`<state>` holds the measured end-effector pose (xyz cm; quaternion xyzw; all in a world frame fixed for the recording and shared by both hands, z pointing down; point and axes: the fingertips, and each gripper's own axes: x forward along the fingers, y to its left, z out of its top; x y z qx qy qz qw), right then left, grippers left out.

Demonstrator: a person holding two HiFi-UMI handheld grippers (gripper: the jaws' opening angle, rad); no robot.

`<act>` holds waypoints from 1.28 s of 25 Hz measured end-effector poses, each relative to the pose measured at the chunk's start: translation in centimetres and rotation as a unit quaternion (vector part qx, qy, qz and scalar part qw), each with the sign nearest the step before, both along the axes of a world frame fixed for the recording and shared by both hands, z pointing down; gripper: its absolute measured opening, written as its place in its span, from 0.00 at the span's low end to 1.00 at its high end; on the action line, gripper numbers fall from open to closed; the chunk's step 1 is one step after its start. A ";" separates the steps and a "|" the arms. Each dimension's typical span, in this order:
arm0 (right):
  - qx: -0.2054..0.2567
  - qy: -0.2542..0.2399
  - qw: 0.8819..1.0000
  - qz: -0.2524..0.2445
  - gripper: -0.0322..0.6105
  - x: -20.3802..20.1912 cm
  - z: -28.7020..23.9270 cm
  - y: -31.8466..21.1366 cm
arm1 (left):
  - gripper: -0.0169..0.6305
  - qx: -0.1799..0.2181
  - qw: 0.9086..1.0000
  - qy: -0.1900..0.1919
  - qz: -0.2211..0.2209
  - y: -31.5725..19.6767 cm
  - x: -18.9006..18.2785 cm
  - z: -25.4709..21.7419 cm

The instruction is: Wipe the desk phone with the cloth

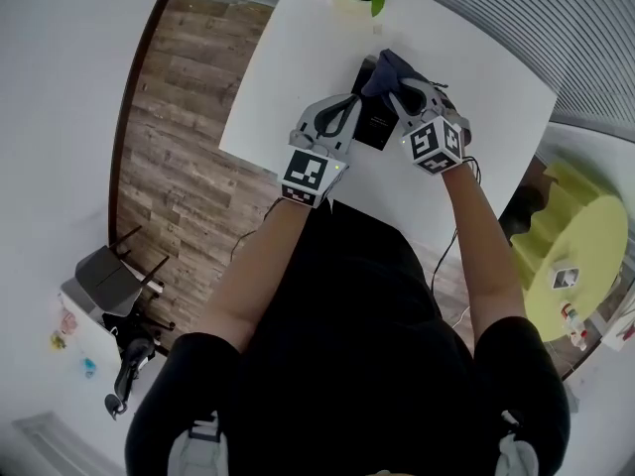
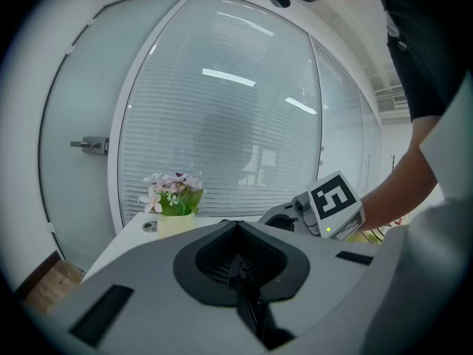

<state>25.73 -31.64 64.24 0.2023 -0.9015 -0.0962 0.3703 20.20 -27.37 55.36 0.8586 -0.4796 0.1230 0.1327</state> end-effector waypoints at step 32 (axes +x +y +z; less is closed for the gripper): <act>-0.066 0.059 0.996 0.025 0.17 -1.5 6.1 11.5 | 0.04 -0.042 0.996 0.017 0.071 3.8 -1.2 4.4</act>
